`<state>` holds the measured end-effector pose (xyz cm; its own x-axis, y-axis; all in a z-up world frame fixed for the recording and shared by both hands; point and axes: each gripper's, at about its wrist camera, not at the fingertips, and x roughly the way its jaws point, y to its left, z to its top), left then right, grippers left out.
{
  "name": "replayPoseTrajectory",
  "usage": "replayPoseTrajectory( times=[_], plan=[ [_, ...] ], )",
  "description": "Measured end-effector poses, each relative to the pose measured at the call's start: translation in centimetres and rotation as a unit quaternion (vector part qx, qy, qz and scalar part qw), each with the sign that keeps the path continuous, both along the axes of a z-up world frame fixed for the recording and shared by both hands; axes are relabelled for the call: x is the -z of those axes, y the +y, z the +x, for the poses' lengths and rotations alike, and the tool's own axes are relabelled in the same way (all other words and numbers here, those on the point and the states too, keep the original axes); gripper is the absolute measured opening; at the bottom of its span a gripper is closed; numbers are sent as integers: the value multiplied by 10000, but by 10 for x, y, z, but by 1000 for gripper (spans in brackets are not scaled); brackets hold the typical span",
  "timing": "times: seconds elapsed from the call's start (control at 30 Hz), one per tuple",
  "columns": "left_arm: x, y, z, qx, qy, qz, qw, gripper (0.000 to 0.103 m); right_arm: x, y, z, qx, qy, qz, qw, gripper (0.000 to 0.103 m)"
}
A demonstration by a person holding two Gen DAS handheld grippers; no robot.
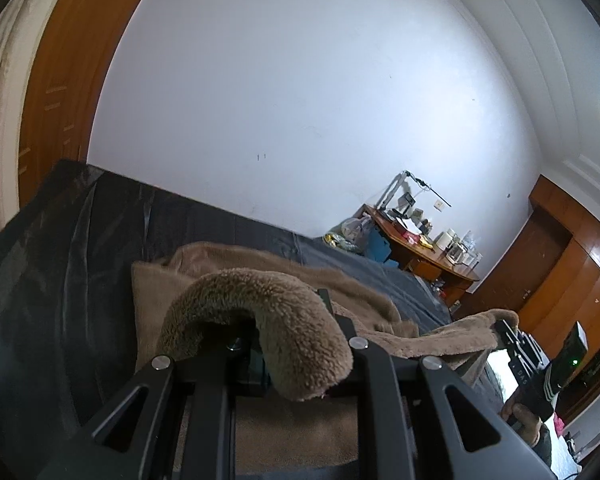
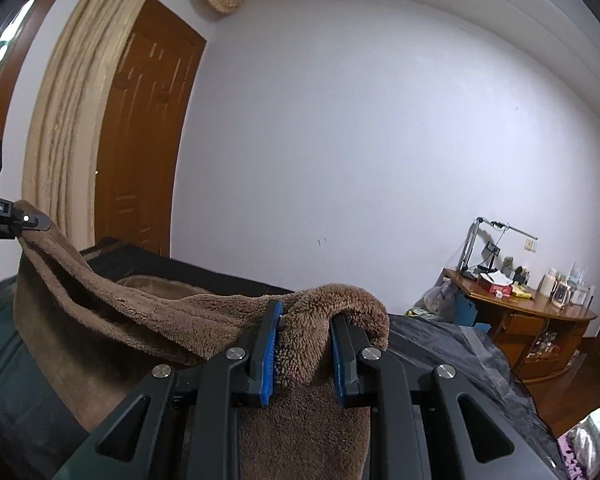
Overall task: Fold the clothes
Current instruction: 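Lift the gripped blanket edge with both grippers and carry it over the blanket, then lower the blanket edge onto the blanket and open both grippers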
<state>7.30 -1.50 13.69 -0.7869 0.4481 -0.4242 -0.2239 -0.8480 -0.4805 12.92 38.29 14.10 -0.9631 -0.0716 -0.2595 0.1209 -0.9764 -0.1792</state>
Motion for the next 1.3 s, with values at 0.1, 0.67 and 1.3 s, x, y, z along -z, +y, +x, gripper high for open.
replayPoseTrajectory(
  times=[0.1,0.67,1.3],
  plan=[
    [-8,0,-25,-50,26,13,10000,20,-4,1,-27,49,-82,-138,9999,23],
    [53,-8,-169,-376,-1033,251,9936,20,32,-2,-177,266,-939,-145,9951,23],
    [105,13,-242,-825,-2028,-21,9757,23,91,17,-263,541,-2189,-901,9701,24]
  ],
)
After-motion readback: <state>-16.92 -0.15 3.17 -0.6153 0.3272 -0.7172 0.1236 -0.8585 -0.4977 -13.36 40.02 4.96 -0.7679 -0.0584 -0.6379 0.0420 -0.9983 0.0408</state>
